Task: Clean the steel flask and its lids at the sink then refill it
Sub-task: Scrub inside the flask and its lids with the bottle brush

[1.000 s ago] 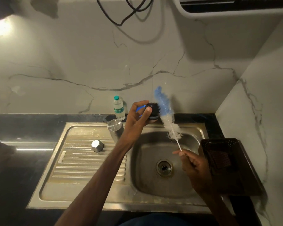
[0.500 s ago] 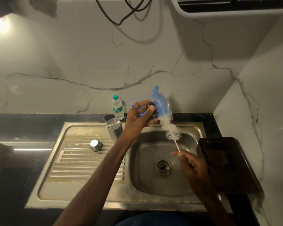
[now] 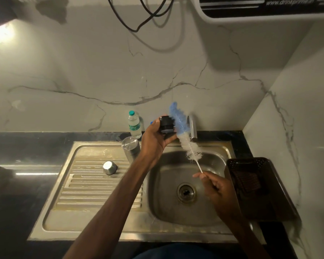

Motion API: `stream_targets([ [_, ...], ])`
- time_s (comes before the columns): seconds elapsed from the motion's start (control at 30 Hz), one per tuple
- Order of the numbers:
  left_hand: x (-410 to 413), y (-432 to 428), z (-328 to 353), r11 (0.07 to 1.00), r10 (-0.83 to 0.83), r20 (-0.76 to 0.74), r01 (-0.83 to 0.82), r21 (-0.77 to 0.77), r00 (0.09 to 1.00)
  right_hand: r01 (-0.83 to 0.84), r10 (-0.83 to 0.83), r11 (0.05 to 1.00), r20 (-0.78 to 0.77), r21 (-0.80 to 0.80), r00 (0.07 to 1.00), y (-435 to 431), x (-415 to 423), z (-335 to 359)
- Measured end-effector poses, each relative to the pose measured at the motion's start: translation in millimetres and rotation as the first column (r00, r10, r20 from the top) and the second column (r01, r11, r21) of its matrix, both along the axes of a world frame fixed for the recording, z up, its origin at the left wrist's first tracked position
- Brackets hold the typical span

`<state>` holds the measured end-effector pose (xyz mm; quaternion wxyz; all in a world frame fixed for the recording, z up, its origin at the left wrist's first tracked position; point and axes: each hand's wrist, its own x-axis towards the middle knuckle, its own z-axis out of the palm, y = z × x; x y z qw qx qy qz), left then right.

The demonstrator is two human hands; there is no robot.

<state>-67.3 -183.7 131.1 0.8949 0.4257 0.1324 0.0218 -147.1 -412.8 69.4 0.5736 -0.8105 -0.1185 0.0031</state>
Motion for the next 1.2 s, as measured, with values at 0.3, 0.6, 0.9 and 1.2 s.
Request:
stream_targets([
  [0.3, 7, -7, 3, 0.993, -0.059, 0.061, 0.053, 0.105, 0.996, 0.008, -0.007, 1.0, 0.039, -0.013, 0.999, 12, 12, 18],
  [0.6, 2, -10, -5, 0.988, -0.111, 0.034, 0.107, 0.113, 0.993, 0.008, -0.009, 0.999, 0.019, 0.035, 1.0, 10, 16, 20],
  [0.9, 8, 7, -6, 0.996, -0.093, 0.12, 0.092, 0.014, 0.988, 0.003, -0.002, 0.999, -0.017, 0.046, 1.0, 3, 0, 0],
  [1.2, 5, -3, 2, 0.981, -0.172, 0.127, 0.181, -0.066, 0.977, 0.028, -0.03, 0.998, 0.033, 0.053, 0.999, 12, 16, 17],
])
